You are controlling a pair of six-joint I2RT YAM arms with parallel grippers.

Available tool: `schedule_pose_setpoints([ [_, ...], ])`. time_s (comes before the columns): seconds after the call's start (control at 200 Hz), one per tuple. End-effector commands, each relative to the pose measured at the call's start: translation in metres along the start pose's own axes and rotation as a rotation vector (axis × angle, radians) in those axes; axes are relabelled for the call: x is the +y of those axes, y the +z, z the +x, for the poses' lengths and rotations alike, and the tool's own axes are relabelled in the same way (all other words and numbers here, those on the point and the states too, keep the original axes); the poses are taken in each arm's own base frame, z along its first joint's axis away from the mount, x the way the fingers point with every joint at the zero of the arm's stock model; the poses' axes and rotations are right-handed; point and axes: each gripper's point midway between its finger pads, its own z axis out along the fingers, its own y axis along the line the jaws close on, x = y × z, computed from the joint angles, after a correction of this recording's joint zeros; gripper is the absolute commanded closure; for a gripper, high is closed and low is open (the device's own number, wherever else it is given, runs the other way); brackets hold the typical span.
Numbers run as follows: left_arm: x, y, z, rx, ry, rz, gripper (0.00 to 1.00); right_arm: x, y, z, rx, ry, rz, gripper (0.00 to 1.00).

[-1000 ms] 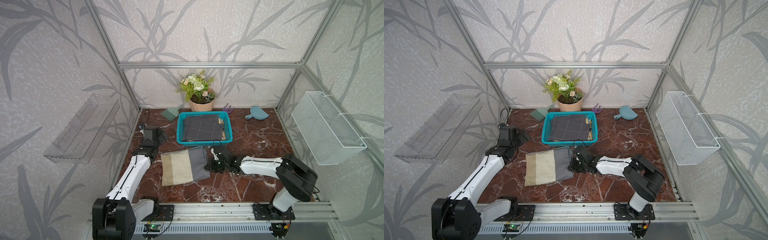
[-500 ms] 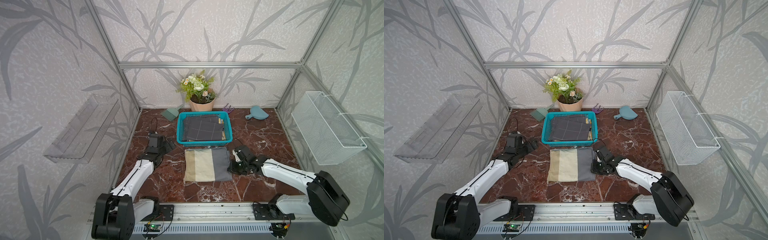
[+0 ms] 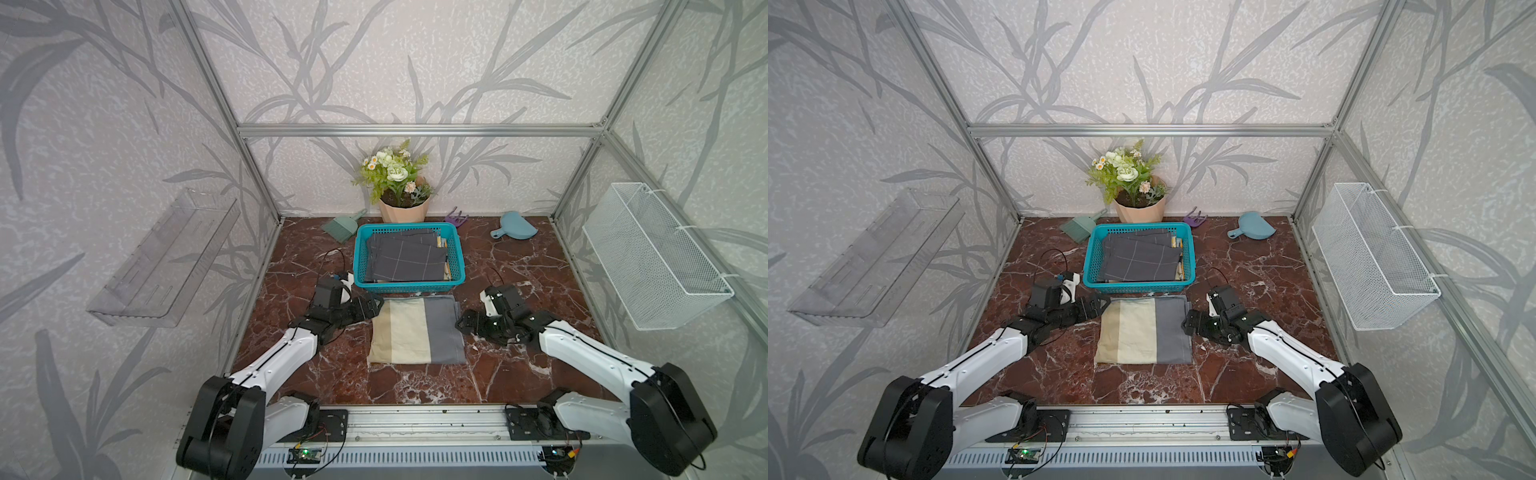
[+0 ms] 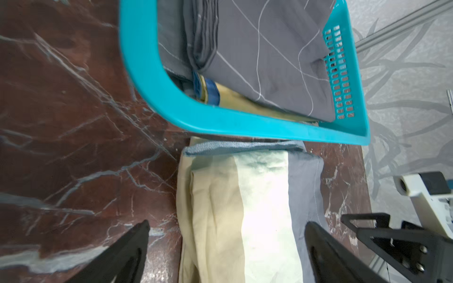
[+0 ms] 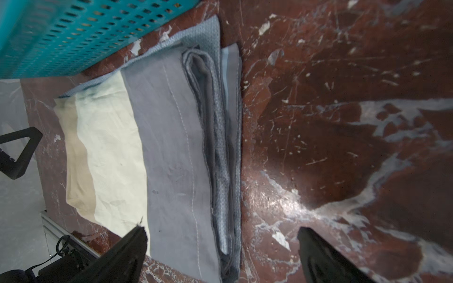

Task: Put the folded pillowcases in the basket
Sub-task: Adjust the basket at the center of the board, then pick up the pillowcase at the center of the board.

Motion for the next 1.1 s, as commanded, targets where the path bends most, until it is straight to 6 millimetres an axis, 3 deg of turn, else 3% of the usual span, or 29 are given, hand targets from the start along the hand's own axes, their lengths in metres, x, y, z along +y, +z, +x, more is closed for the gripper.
schedule_pose_setpoints([
  [0.0, -0.008, 0.010, 0.023, 0.073, 0.037, 0.074, 0.00, 0.012, 0.013, -0.006, 0.022, -0.029, -0.054, 0.01],
  [0.205, -0.003, 0.021, 0.047, 0.126, 0.022, 0.058, 0.00, 0.020, 0.035, -0.011, 0.057, -0.015, -0.100, 0.00],
  [0.4, 0.002, 0.025, 0.065, 0.151, 0.011, 0.038, 0.00, 0.026, 0.050, 0.007, 0.107, -0.045, -0.098, 0.04],
  [0.555, 0.007, 0.026, 0.075, 0.167, 0.005, 0.019, 0.00, 0.023, 0.060, 0.020, 0.125, -0.032, -0.095, 0.12],
  [0.665, 0.011, 0.027, 0.077, 0.169, 0.006, 0.000, 0.06, 0.017, 0.063, 0.026, 0.121, -0.030, -0.090, 0.20],
  [0.75, 0.012, 0.028, 0.076, 0.166, 0.006, -0.011, 0.22, 0.014, 0.063, 0.027, 0.119, -0.029, -0.086, 0.37],
  [0.855, 0.015, 0.028, 0.076, 0.164, 0.007, -0.035, 0.51, 0.010, 0.063, 0.029, 0.119, -0.027, -0.072, 0.61],
  [0.98, 0.016, 0.028, 0.076, 0.163, 0.007, -0.054, 0.99, 0.009, 0.063, 0.029, 0.120, -0.028, -0.064, 0.88],
  [1.1, 0.012, 0.026, 0.074, 0.159, 0.016, -0.053, 1.00, 0.015, 0.058, 0.030, 0.119, -0.047, -0.056, 1.00],
])
